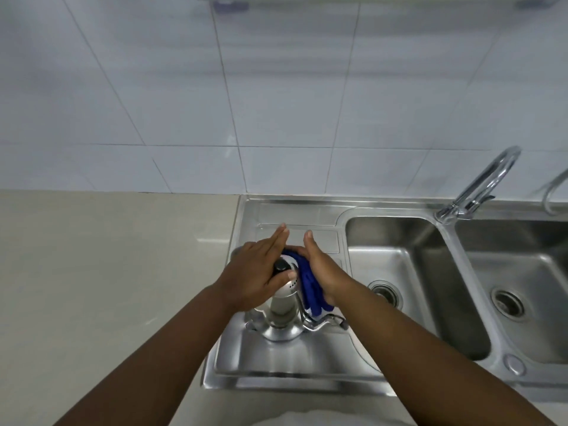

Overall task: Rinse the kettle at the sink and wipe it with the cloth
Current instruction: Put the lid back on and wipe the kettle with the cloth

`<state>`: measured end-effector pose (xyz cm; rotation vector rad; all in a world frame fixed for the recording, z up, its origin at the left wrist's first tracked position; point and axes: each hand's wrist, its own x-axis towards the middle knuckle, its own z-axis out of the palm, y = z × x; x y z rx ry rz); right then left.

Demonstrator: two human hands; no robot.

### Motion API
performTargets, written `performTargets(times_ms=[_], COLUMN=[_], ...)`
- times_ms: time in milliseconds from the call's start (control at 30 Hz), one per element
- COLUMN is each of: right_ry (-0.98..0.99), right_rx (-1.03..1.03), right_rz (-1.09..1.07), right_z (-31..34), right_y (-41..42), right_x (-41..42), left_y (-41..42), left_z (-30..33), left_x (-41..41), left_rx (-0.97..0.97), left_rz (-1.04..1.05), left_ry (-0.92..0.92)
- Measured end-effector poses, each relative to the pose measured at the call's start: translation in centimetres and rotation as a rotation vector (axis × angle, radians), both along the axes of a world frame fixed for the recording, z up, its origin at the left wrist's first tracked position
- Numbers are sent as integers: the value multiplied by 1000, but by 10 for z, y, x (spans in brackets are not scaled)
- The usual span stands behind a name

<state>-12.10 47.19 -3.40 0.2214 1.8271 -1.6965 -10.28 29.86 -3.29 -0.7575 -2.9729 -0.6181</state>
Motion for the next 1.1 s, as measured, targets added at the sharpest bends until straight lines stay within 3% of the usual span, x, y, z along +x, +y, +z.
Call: performTargets(times_ms=[133, 300, 433, 667, 800, 933, 1100], right_ry=[87, 255, 546, 397, 426, 576, 802], right_rx=[62, 52, 276, 26, 87, 220, 342], right_rz=[119, -258, -115, -236, -273, -328, -100], right_z=[28, -4, -20, -14, -17, -40, -68], right_y=[-11, -41, -35, -19, -17, -22, 21], right_x=[11, 74, 118, 43, 47, 93, 134], left_y=[1, 6, 14, 5, 8, 7, 8], left_z=[-6, -5, -2, -7, -11, -14, -15], left_x=[4, 11, 16, 7, 7, 7, 5], left_rx=[-13, -21, -46, -23, 67, 62, 46], left_rz=[92, 167, 215, 54, 86, 96, 104], left_ry=[5, -47, -83, -43, -97, -87, -65])
